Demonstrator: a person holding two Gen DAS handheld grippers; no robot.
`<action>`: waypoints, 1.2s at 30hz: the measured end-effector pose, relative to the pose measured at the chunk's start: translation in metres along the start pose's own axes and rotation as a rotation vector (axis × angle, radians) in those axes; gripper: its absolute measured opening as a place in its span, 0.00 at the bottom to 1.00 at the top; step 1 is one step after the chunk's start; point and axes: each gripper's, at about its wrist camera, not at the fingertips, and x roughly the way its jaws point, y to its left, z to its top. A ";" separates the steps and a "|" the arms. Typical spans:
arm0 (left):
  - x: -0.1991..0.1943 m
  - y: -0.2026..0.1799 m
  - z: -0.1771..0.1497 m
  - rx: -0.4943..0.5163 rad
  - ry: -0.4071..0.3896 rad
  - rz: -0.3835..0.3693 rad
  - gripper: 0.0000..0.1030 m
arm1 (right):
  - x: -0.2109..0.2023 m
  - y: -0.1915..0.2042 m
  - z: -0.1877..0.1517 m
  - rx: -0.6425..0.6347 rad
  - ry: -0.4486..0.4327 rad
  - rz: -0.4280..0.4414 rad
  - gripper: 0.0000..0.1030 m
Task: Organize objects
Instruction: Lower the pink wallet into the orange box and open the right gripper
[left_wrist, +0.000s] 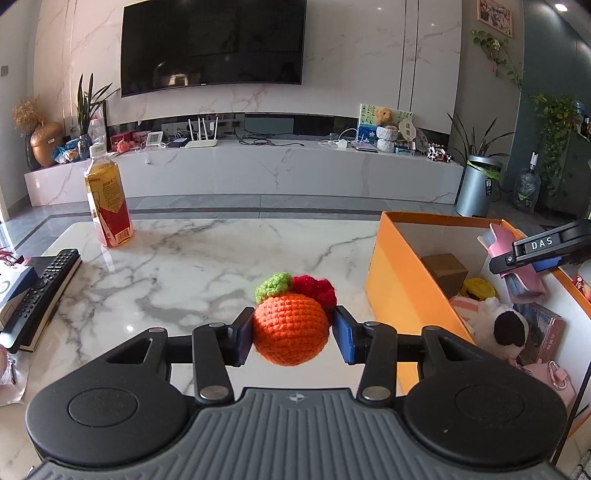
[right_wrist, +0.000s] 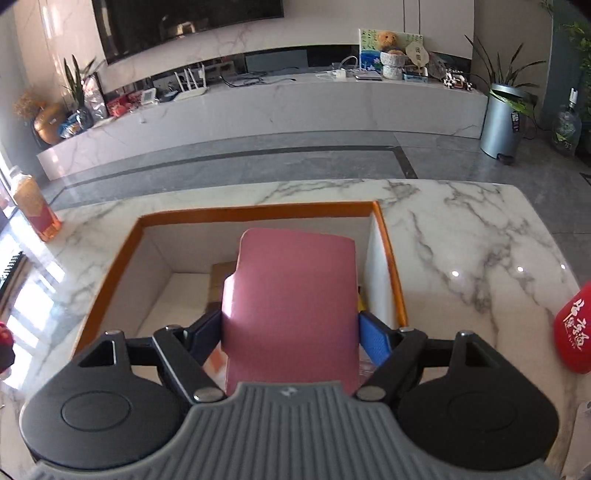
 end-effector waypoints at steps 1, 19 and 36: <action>0.001 0.000 0.000 -0.003 0.006 -0.002 0.51 | 0.006 0.002 0.001 -0.026 0.000 0.002 0.77; -0.007 -0.035 0.008 -0.013 0.072 -0.060 0.51 | 0.038 0.030 -0.008 -0.275 0.030 -0.133 0.78; -0.030 -0.063 0.022 -0.020 0.050 -0.062 0.51 | 0.049 0.027 -0.012 -0.370 -0.050 -0.149 0.81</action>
